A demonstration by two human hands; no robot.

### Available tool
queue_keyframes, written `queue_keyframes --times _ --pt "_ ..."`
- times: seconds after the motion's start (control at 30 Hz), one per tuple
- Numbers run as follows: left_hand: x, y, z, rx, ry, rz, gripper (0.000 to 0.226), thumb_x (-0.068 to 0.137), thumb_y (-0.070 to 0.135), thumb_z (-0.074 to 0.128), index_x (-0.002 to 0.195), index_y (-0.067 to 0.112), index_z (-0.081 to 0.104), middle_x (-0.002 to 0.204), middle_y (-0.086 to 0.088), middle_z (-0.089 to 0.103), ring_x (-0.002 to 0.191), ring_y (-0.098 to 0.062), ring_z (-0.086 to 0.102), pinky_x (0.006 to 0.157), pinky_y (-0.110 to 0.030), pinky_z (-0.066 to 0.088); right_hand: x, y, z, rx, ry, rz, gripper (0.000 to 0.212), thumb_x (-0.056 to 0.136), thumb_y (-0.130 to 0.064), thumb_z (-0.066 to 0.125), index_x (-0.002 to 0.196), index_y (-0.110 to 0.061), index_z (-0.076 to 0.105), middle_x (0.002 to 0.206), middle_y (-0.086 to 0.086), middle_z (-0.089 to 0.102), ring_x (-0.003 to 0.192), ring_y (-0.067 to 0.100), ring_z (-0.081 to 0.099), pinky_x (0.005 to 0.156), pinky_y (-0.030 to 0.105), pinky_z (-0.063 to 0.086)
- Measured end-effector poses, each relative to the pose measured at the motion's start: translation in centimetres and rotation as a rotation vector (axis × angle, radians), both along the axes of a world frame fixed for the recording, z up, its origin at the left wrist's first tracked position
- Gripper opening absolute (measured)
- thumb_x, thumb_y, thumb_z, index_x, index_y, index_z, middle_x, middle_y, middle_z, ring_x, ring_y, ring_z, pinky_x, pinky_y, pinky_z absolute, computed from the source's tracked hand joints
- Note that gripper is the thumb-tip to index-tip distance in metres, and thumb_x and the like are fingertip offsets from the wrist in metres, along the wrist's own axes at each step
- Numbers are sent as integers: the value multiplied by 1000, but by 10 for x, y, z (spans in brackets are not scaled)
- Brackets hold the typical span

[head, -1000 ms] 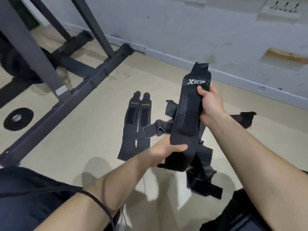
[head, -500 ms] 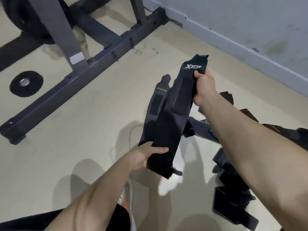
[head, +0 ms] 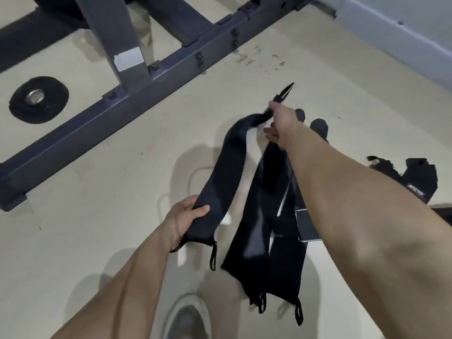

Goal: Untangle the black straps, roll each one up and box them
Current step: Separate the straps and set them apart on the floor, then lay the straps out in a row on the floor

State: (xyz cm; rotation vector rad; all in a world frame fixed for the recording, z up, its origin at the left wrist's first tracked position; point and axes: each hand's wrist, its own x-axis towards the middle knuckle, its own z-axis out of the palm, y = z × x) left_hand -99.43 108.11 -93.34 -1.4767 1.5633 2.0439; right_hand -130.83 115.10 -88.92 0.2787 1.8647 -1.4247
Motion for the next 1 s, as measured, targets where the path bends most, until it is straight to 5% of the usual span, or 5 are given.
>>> queue_keyframes --times 0.13,0.4,0.57,0.73,1.0 --pt "-8 -5 -29 -329 -174 -242 14 92 19 71 106 19 69 101 0 76 97 -22 72 97 -45 55 52 25 -40 148 140 113 49 88 -25 53 134 -9 48 116 10 64 109 31 65 97 47 55" --pt "6 34 -3 -580 -405 -461 38 99 25 59 120 21 28 107 2 57 92 -26 59 85 -38 49 114 94 -25 109 55 241 34 99 -12 50 132 -20 54 103 3 62 78 19 63 71 32 57" --pt "-5 54 21 -798 -675 -662 39 92 34 61 125 21 46 123 -3 50 111 -27 53 76 -36 43 113 119 -15 207 166 415 38 99 -17 52 137 -19 56 114 3 64 96 22 65 80 31 51" --pt "-84 46 21 -1212 -273 -791 58 93 33 53 148 25 40 156 -6 37 136 -33 36 99 -42 45 102 126 -28 464 624 778 58 97 -27 54 153 -23 42 162 7 29 146 35 29 114 45 35" --pt "-157 45 -40 -979 -317 -958 68 105 52 26 162 32 -5 170 5 -15 156 -35 -9 124 -55 13 105 111 -72 659 632 1139 75 101 -52 41 162 -28 6 170 9 -10 156 33 -5 125 51 9"
